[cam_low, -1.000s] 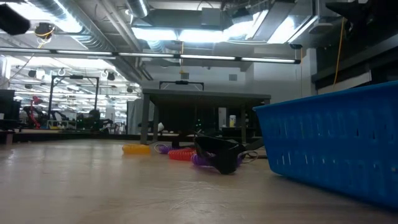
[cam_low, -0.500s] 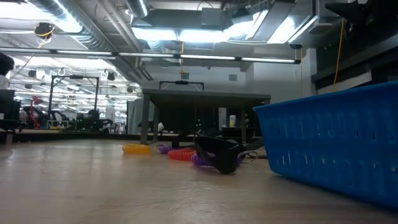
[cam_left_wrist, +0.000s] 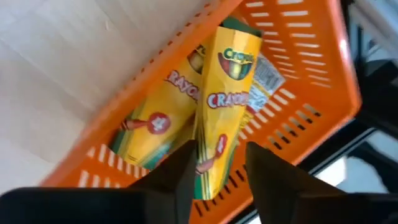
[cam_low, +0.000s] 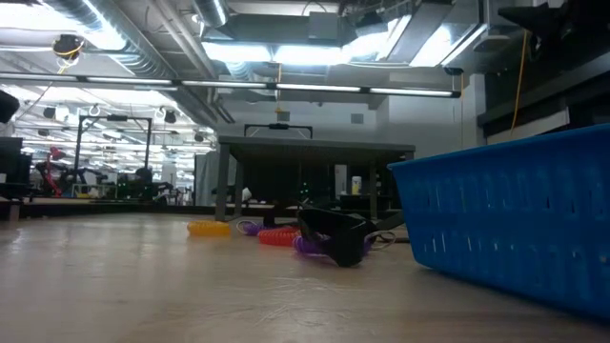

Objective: Pick & Place Office Desk Supplies
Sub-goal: Put the yellow crayon box into the orange bin, then put the black rubber band into the blue bin

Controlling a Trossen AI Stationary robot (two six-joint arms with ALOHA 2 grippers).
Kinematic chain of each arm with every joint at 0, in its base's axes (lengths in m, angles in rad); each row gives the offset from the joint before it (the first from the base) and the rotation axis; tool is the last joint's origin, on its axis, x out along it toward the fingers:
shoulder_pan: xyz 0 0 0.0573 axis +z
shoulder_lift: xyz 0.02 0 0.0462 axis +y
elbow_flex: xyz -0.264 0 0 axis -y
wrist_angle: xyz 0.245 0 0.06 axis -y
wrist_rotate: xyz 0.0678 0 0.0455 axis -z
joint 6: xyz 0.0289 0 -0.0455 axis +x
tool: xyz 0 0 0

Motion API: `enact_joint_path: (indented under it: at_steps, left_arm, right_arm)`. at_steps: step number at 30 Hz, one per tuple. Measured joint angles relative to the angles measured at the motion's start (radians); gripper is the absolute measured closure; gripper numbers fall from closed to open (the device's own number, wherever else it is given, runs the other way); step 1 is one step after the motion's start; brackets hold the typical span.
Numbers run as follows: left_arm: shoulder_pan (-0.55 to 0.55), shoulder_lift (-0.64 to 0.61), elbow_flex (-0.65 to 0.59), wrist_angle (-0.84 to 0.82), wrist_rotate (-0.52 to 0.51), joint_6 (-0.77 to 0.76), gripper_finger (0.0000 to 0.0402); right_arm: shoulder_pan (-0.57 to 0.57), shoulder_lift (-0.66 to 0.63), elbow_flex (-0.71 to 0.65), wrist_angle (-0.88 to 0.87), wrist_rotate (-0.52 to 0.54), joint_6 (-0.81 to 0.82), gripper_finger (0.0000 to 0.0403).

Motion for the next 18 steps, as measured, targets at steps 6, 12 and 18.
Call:
enact_joint_path:
  at_steps: [6, 12, 18]
  left_arm:
    - [0.005, -0.085, 0.037, -0.054, -0.079, -0.123, 0.0223]
    - [0.035, -0.143, 0.152, -0.179, -0.287, -0.198, 0.022]
    - [0.139, -0.159, 0.277, -0.217, -0.525, -0.246, 0.022]
  right_arm:
    - [0.0, 0.0, 0.0, 0.0, 0.0, 0.001, 0.026]
    - [0.0, 0.0, 0.0, 0.0, 0.012, 0.004, 0.026]
    - [0.0, 0.0, 0.0, 0.0, 0.056, 0.007, 0.026]
